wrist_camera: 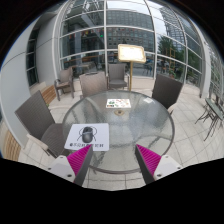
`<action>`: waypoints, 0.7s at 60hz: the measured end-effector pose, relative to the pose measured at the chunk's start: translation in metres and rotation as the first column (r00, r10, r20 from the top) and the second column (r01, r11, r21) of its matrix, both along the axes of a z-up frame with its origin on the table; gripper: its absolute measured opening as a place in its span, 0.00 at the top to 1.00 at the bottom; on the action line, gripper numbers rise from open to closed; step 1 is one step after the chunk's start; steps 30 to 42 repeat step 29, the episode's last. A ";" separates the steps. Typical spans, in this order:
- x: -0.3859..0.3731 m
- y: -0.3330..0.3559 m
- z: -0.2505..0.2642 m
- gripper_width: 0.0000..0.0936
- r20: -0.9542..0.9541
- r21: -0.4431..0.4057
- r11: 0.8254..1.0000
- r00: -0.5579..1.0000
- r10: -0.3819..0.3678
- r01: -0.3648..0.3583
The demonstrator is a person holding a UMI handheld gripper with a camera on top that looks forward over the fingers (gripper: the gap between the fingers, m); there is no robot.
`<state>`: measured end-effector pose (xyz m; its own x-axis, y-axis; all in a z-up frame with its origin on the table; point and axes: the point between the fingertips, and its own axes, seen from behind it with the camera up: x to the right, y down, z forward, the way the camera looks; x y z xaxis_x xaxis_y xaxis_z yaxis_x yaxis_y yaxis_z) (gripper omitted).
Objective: Arrange mouse
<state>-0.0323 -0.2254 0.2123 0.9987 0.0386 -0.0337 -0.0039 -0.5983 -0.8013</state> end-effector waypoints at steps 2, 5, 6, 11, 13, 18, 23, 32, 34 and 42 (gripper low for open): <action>0.002 -0.002 -0.001 0.09 0.003 0.000 1.000 1.000 -0.005 0.005; 0.005 -0.005 -0.004 0.09 0.011 -0.009 1.000 1.000 -0.004 0.005; 0.005 -0.007 -0.005 0.09 0.014 -0.015 1.000 1.000 -0.005 0.005; 0.005 -0.010 -0.006 0.09 0.017 -0.016 1.000 1.000 0.002 -0.002; 0.005 -0.010 -0.006 0.08 0.019 -0.014 1.000 1.000 0.008 -0.008; 0.007 -0.015 -0.008 0.08 0.030 -0.018 1.000 1.000 0.005 -0.004; 0.005 -0.015 -0.008 0.08 0.015 -0.017 1.000 1.000 0.005 -0.005; 0.004 -0.016 -0.008 0.08 0.010 -0.015 1.000 1.000 0.007 -0.007; 0.004 -0.016 -0.008 0.08 0.010 -0.015 1.000 1.000 0.007 -0.007; 0.004 -0.016 -0.008 0.08 0.010 -0.015 1.000 1.000 0.007 -0.007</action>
